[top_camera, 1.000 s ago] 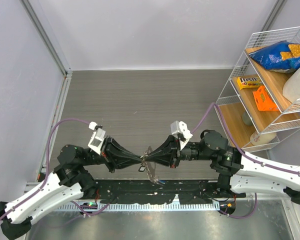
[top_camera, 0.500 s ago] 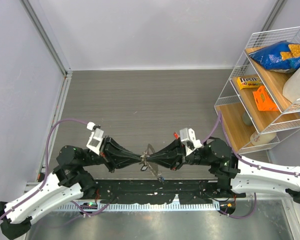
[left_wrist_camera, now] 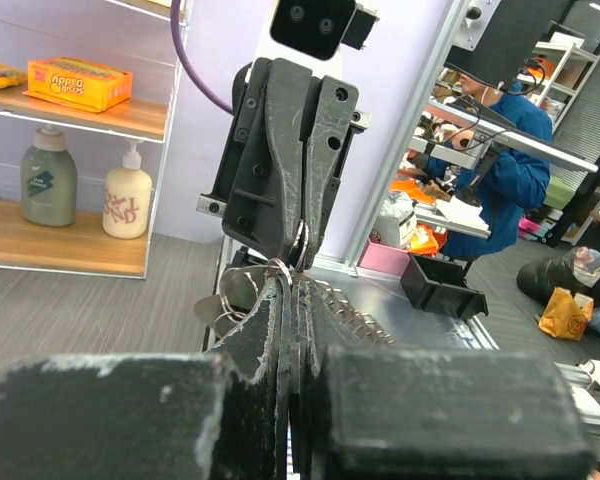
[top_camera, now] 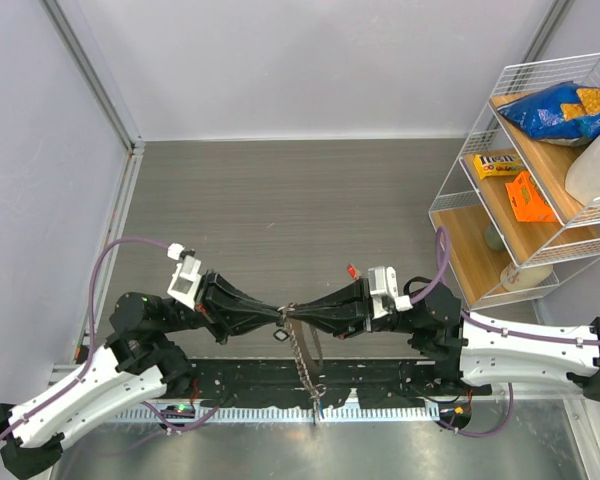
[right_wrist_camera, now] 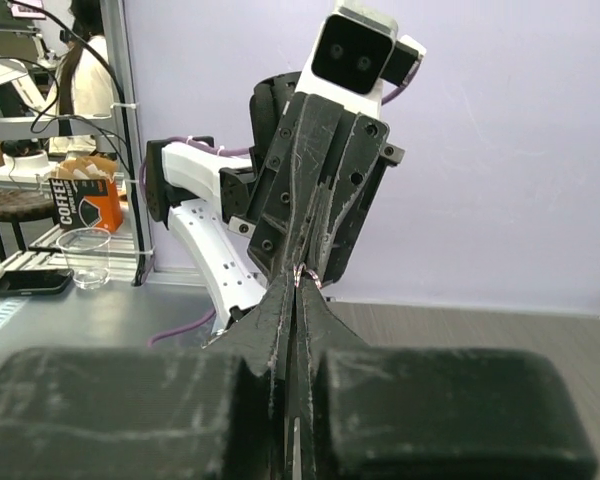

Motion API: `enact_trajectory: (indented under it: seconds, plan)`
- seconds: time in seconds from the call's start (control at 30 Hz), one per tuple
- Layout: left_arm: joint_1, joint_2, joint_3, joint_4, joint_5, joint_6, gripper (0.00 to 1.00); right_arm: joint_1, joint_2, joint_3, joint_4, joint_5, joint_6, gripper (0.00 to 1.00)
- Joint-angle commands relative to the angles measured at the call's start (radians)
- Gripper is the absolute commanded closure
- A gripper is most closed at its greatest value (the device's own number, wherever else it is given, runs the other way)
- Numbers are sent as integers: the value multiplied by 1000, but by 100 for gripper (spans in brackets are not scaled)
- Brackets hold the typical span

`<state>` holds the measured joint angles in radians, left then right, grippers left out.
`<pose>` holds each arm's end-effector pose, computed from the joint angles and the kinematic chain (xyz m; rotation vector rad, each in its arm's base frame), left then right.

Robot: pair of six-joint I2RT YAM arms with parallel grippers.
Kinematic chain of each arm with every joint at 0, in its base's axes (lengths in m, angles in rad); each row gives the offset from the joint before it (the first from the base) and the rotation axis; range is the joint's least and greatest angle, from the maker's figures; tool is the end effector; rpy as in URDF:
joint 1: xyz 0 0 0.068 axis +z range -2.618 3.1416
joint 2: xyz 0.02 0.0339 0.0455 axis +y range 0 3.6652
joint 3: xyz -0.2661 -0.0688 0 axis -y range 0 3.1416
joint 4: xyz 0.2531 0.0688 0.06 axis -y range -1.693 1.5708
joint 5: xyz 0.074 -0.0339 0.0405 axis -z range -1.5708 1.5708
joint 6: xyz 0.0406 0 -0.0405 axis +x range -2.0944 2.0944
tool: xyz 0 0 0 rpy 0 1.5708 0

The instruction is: Put the keys on the keyring

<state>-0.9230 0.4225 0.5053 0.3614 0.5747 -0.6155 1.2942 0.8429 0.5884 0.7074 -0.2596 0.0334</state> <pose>0.0561 -0.1107 0.3498 0.7700 1.1465 -1.6433 0.0459 0.1999 0.3561 -0.9166 0.8280 1.3154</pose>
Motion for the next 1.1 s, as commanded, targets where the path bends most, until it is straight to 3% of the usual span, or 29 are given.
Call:
enact_trajectory:
  seconds: [0.0, 0.17, 0.33, 0.47, 0.9, 1.07]
  plan:
    - [-7, 13, 24, -32, 16, 19, 100, 5, -2, 47, 140, -41, -78, 94]
    - [-7, 32, 70, -154, -47, 42, 99, 5, -41, 79, -32, -107, -104, 94]
    - [-7, 21, 191, -470, -307, 111, 79, 5, -138, 60, -172, -142, -125, 94]
    - [-5, 56, 283, -596, -375, 158, 66, 5, -211, 57, -301, -133, -133, 94]
    - [-7, 321, 341, -556, -334, 207, 49, 5, -474, -32, -538, 187, -38, 94]
    - [-7, 478, 377, -515, -369, 214, 34, 5, -544, -25, -670, 397, 36, 94]
